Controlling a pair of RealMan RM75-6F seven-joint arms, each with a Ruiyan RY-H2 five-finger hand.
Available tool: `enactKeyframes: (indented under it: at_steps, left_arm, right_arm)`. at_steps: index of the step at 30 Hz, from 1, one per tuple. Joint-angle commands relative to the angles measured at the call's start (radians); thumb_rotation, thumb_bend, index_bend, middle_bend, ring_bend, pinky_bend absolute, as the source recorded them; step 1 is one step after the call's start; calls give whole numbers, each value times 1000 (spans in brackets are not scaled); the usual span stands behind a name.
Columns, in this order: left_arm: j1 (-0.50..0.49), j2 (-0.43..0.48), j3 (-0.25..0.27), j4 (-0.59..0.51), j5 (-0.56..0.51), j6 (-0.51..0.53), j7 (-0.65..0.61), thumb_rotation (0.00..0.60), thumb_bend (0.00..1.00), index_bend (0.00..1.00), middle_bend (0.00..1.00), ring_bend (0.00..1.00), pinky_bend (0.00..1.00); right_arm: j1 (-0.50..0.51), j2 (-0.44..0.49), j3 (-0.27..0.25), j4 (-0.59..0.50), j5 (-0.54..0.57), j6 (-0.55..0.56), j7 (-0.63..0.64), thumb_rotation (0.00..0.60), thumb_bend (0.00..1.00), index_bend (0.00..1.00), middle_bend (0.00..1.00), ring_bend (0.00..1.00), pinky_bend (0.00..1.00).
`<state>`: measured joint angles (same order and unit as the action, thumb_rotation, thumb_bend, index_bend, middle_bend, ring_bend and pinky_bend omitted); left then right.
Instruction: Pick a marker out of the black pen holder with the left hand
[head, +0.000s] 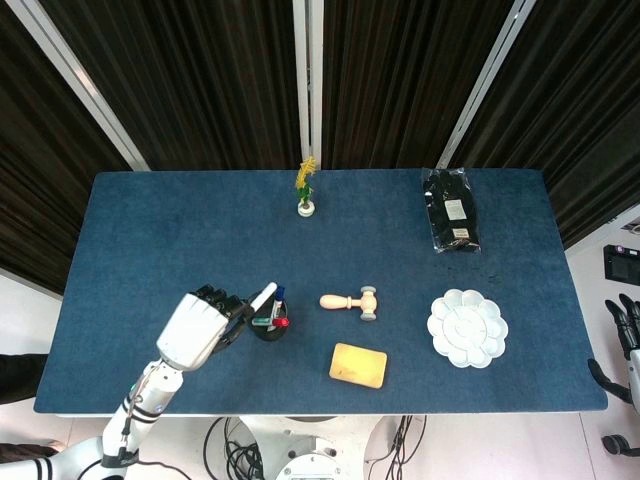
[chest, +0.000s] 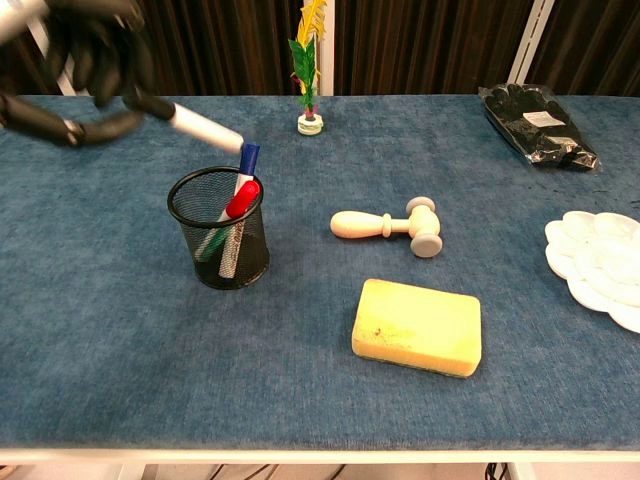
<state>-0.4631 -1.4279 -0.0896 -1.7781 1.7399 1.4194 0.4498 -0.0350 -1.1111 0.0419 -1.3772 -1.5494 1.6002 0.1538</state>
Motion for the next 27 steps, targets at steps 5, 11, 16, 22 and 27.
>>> enactKeyframes:
  at_steps: [5,11,16,22,27]
  left_arm:
    - [13,51,-62,-40,-39,32,-20,600,378,633,660,629,667]
    - [-15,14,-101,62,-147,-30,-54,600,381,636,663,632,671]
    - [-47,-46,-118,176,-225,-92,-116,600,393,636,663,633,671]
    - [-84,-102,-125,296,-304,-176,-166,600,392,633,659,629,669]
    - [-89,-113,-107,341,-338,-223,-221,600,348,448,522,484,610]
  right_arm:
    - [2,-2,-2,-1,-3,-3,-7,600,217,0,0,0,0]
    - [3,-2,-1,-2,-3,-4,-10,600,217,0,0,0,0]
    - [2,-1,0,-3,0,-3,-9,600,217,0,0,0,0]
    - [2,-2,3,-1,6,-6,-7,600,218,0,0,0,0]
    - [1,-3,3,3,10,-9,-1,600,218,0,0,0,0]
